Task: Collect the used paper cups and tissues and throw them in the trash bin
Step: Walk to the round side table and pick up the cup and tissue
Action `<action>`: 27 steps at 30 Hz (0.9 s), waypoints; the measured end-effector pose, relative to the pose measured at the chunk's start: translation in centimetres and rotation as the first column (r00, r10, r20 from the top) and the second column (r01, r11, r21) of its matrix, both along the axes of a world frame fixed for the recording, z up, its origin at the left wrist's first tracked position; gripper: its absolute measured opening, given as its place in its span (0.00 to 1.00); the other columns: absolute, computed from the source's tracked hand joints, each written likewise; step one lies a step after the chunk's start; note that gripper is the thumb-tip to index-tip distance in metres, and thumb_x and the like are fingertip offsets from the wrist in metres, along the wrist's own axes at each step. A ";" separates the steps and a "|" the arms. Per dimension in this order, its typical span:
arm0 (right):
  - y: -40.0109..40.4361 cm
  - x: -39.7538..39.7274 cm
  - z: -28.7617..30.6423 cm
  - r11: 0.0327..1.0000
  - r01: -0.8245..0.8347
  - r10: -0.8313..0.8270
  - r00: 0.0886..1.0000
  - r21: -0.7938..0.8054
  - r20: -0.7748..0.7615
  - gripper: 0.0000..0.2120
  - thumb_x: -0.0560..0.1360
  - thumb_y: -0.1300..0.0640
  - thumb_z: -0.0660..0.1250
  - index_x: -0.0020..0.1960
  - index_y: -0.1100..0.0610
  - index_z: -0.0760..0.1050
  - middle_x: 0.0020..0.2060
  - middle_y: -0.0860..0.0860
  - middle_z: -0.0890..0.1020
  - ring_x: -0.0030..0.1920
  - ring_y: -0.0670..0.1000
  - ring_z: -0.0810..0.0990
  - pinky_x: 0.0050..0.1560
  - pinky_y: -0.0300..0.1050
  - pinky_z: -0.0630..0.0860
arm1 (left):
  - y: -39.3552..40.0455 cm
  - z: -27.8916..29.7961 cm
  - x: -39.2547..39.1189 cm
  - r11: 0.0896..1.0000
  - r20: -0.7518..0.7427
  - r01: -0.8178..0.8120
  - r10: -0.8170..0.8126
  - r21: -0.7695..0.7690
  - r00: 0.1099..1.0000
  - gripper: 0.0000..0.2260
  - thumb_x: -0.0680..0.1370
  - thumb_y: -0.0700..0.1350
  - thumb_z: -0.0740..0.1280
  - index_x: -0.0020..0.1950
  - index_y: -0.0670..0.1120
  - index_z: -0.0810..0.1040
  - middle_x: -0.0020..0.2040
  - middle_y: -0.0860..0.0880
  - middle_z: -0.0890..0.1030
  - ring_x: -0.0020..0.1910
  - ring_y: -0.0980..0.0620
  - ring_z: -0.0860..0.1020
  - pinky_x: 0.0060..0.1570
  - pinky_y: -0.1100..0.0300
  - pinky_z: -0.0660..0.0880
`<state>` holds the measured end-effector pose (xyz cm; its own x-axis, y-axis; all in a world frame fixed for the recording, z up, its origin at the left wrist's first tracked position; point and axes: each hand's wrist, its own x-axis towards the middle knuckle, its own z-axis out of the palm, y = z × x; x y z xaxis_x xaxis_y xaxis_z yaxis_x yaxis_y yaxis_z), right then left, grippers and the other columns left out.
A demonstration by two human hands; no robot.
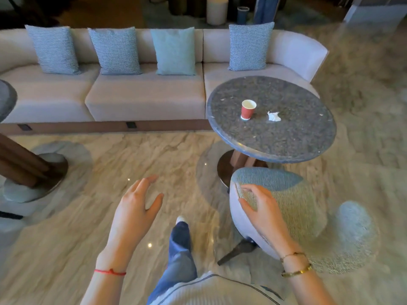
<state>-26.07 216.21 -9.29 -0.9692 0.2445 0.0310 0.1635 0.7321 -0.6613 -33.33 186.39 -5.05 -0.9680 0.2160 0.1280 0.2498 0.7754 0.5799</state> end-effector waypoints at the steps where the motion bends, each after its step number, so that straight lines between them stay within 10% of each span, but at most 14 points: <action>1: 0.3 -1.9 -0.3 1.000 0.015 -0.015 1.000 -0.005 -0.003 0.15 0.77 0.54 0.67 0.63 0.52 0.73 0.58 0.46 0.78 0.62 0.47 0.73 0.62 0.41 0.69 | 0.6 -0.2 -2.6 1.000 -0.001 0.026 -0.026 0.000 1.000 0.18 0.74 0.45 0.71 0.64 0.48 0.75 0.58 0.51 0.79 0.57 0.49 0.78 0.52 0.60 0.71; 13: 5.0 -22.7 -1.9 0.936 0.351 -0.351 0.936 -0.018 -0.005 0.19 0.76 0.53 0.68 0.66 0.51 0.71 0.60 0.46 0.76 0.64 0.48 0.70 0.63 0.38 0.64 | 10.3 -0.3 -32.5 0.932 -0.020 0.360 -0.359 0.039 0.933 0.27 0.75 0.49 0.69 0.72 0.53 0.64 0.64 0.52 0.76 0.63 0.53 0.75 0.55 0.58 0.73; 27: 21.6 -36.4 -5.3 0.814 0.569 -0.580 0.806 0.117 0.120 0.22 0.77 0.55 0.65 0.70 0.55 0.68 0.65 0.56 0.72 0.64 0.58 0.67 0.65 0.47 0.62 | 32.9 -5.4 -48.7 0.725 0.145 0.689 -0.681 -0.004 0.718 0.33 0.75 0.49 0.71 0.76 0.49 0.60 0.72 0.47 0.66 0.70 0.47 0.67 0.65 0.51 0.69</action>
